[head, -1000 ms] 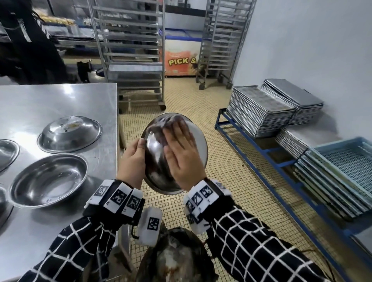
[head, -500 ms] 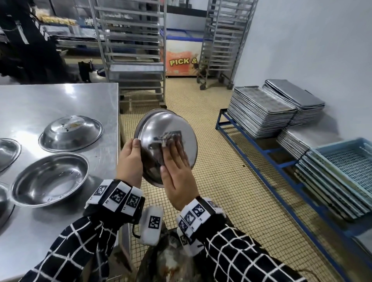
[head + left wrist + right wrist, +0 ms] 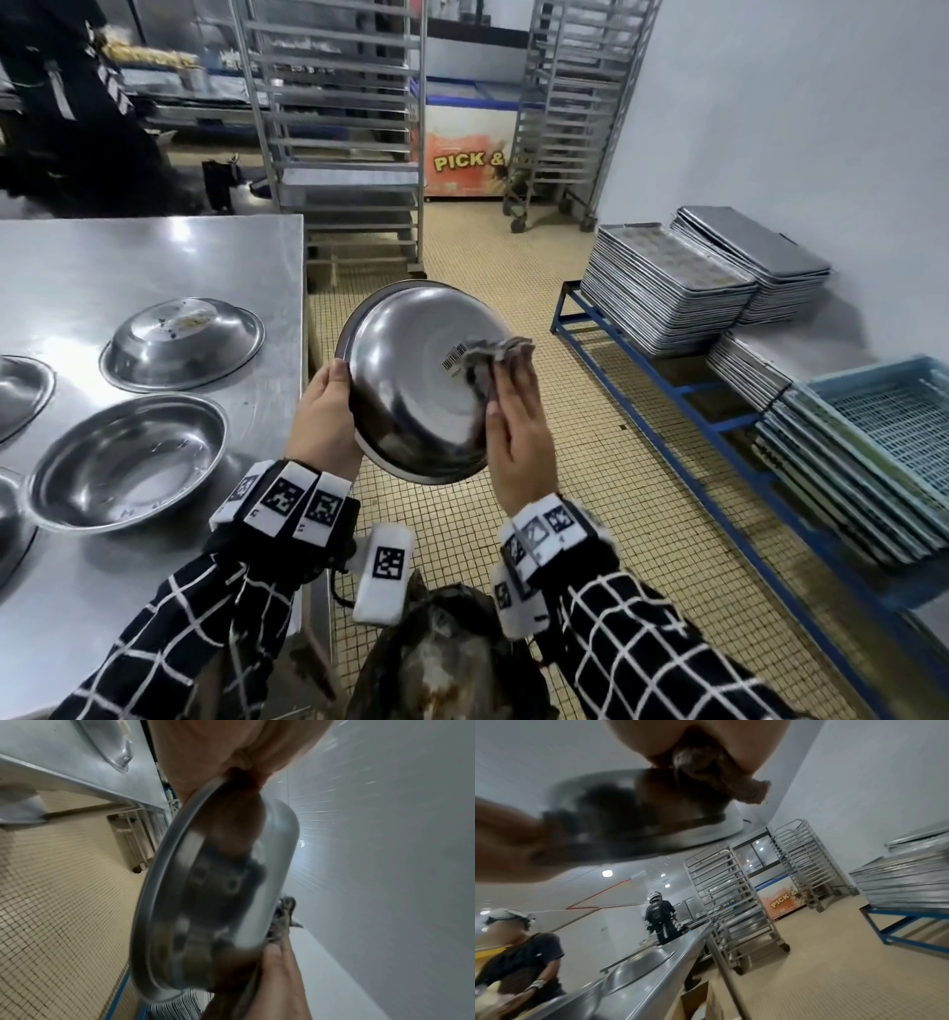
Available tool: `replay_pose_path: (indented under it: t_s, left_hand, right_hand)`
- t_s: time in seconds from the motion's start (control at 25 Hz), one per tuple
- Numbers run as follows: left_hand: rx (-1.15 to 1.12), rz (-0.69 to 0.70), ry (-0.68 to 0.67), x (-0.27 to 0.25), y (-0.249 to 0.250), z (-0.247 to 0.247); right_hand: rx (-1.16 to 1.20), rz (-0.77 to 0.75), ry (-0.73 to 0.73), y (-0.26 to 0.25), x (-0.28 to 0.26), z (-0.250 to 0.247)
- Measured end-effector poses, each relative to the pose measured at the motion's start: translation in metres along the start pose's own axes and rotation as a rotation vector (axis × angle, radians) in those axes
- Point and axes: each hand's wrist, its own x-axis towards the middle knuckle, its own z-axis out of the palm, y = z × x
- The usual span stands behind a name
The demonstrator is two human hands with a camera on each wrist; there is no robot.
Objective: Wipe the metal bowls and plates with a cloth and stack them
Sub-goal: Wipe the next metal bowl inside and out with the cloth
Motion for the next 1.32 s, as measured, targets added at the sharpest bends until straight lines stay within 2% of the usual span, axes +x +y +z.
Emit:
replay_pose_path:
  t_s: [0.16, 0.24, 0.32, 0.44, 0.56, 0.6, 0.72, 0.76, 0.84, 0.92, 1.0, 1.04, 1.08, 1.2, 1.24, 1.32]
  left_hand:
    - [0.097, 0.051, 0.011, 0.004, -0.012, 0.001]
    - [0.133, 0.056, -0.012, 0.003, -0.014, 0.001]
    - [0.158, 0.059, -0.044, -0.003, -0.010, 0.003]
    - [0.170, 0.046, -0.077, -0.009, -0.008, 0.004]
    - [0.219, 0.037, -0.062, -0.012, -0.006, 0.001]
    - [0.263, 0.053, -0.058, -0.011, -0.005, -0.003]
    - [0.446, 0.144, -0.101, -0.010, -0.006, -0.010]
    - [0.495, 0.169, -0.124, -0.011, -0.006, -0.010]
    - [0.538, 0.194, -0.168, -0.014, -0.007, -0.006]
    - [0.550, 0.235, -0.193, -0.016, -0.007, -0.003]
    - [0.549, 0.292, -0.209, -0.018, -0.005, -0.003]
    - [0.538, 0.306, -0.217, -0.019, -0.003, -0.004]
    - [0.524, 0.310, -0.220, -0.020, -0.001, -0.005]
    - [0.502, 0.323, -0.218, -0.022, 0.001, -0.008]
    - [0.517, 0.326, -0.219, -0.022, 0.001, -0.009]
    - [0.554, 0.343, -0.220, -0.022, -0.001, -0.009]
  right_hand:
    - [-0.052, -0.163, -0.122, -0.027, -0.020, 0.025]
    - [-0.089, -0.225, -0.154, -0.035, -0.003, 0.023]
    - [-0.066, -0.207, -0.138, -0.035, 0.019, 0.014]
    - [-0.016, -0.034, -0.037, -0.020, 0.041, -0.008]
    - [0.052, 0.327, -0.070, 0.001, 0.033, -0.028]
    - [0.069, 0.403, -0.068, 0.004, 0.027, -0.032]
    - [0.137, 0.477, 0.063, -0.005, 0.017, -0.037]
    - [0.171, 0.460, 0.060, -0.016, 0.019, -0.036]
    - [0.201, 0.342, -0.059, -0.040, 0.020, -0.026]
    - [0.072, 0.094, -0.162, -0.053, 0.017, -0.013]
    - [-0.076, -0.056, -0.140, -0.045, 0.014, -0.003]
    - [-0.082, -0.031, -0.124, -0.039, 0.015, -0.003]
    - [-0.042, 0.056, -0.111, -0.034, 0.014, -0.006]
    - [0.226, 0.436, -0.109, -0.025, 0.011, -0.013]
    - [0.254, 0.459, -0.106, -0.026, 0.007, -0.013]
    - [0.221, 0.337, -0.105, -0.038, 0.000, -0.011]
